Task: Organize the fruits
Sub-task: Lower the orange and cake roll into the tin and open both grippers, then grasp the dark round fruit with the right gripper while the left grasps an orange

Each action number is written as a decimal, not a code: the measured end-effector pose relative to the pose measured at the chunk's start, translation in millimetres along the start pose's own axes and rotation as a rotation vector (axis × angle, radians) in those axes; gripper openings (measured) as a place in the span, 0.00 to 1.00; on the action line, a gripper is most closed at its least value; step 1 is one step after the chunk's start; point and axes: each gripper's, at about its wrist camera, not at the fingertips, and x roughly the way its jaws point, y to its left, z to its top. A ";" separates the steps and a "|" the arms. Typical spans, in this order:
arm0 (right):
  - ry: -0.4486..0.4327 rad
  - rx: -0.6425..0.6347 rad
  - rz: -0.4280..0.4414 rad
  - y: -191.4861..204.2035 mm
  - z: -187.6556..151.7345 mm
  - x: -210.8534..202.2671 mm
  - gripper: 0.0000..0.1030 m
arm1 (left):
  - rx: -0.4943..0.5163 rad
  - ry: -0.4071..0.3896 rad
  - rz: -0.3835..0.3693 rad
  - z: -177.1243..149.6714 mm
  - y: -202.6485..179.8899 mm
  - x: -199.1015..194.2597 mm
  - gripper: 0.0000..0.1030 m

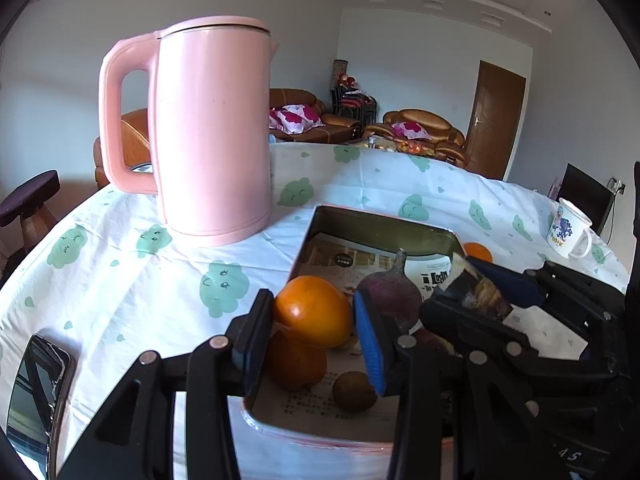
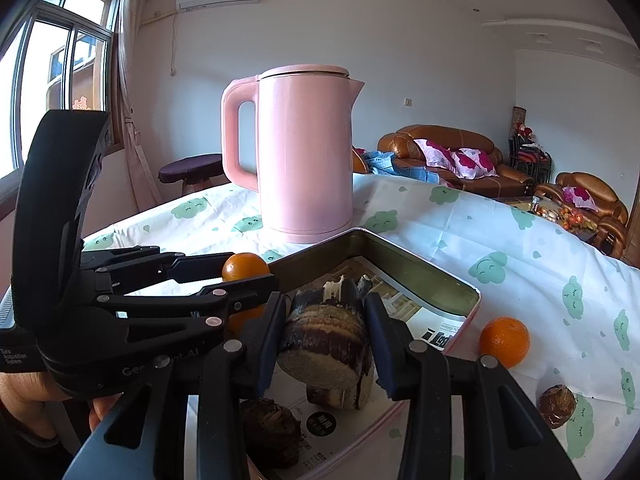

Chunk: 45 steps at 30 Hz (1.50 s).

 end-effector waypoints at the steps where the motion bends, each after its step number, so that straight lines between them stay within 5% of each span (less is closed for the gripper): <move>1: 0.002 0.002 0.004 -0.3 -0.2 0.4 0.42 | 0.000 0.000 0.000 0.0 0.1 0.1 0.42; 9: 0.007 0.008 0.032 -0.8 -0.4 1.5 0.42 | 0.002 -0.009 0.013 -1.0 1.8 -3.4 0.46; 11: 0.007 0.019 0.033 -2.5 -0.9 0.8 0.48 | -0.003 -0.018 0.032 -1.3 3.9 -5.8 0.53; 13: 0.003 0.042 0.026 -7.0 -1.3 -2.1 0.62 | -0.028 -0.029 0.037 -1.5 9.0 -9.0 0.72; 18: -0.010 0.033 -0.025 -14.1 -0.7 -23.6 0.64 | -0.047 -0.084 0.033 2.9 6.8 -26.5 0.88; 28: 0.093 0.141 -0.285 -122.9 -8.7 -68.2 0.65 | 0.043 -0.105 -0.062 13.9 -62.7 -30.8 0.92; 40: 0.323 0.254 -0.211 -163.5 -45.3 -18.5 0.64 | 0.188 -0.071 -0.069 22.2 -138.7 -4.9 0.92; 43: 0.361 0.270 -0.204 -170.0 -54.0 -9.9 0.42 | 0.215 -0.052 -0.067 25.3 -149.7 3.0 0.91; 45: 0.350 0.288 -0.181 -174.4 -56.3 -12.6 0.42 | 0.238 -0.032 -0.071 26.8 -157.9 9.6 0.91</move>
